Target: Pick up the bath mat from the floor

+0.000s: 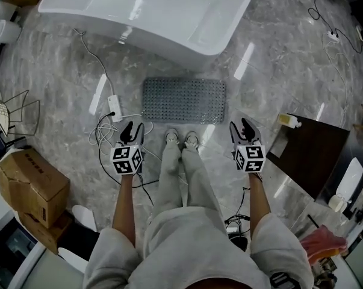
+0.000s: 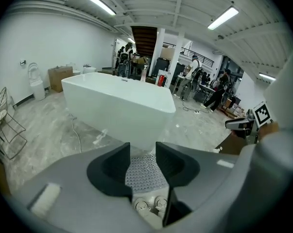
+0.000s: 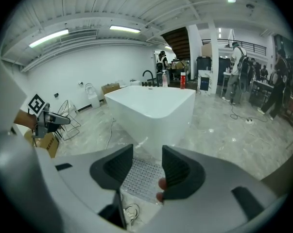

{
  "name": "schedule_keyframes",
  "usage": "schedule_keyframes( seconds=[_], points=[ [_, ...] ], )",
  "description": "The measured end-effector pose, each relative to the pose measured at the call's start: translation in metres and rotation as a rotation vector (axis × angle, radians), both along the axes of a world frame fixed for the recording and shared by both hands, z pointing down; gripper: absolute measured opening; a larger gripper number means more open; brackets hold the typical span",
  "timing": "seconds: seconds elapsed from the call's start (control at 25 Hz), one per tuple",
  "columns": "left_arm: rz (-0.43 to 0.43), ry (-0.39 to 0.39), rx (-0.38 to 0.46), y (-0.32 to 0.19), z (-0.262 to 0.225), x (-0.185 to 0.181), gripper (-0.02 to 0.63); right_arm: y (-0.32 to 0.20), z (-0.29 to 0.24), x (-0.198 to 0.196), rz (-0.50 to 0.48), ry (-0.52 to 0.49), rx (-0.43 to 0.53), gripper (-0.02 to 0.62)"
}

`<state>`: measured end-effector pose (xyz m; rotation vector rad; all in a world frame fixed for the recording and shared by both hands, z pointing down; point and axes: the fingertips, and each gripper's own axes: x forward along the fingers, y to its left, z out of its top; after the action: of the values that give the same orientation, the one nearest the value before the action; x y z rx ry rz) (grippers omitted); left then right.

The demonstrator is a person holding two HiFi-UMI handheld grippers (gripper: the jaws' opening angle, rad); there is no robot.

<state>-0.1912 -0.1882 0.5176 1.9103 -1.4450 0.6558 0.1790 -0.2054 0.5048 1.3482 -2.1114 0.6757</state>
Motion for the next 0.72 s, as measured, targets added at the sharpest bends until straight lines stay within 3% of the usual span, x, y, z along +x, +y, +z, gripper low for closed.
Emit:
schedule_keyframes(
  seconds=[0.4,0.72],
  points=[
    [0.009,0.017,-0.037,-0.004,0.09,-0.025,0.167,0.005,0.085,-0.008,0.035,0.012,-0.04,0.17],
    [0.023,-0.017,-0.057,-0.013,0.165,-0.048,0.172,0.009,0.159,-0.009,0.048,0.016,-0.077,0.178]
  ],
)
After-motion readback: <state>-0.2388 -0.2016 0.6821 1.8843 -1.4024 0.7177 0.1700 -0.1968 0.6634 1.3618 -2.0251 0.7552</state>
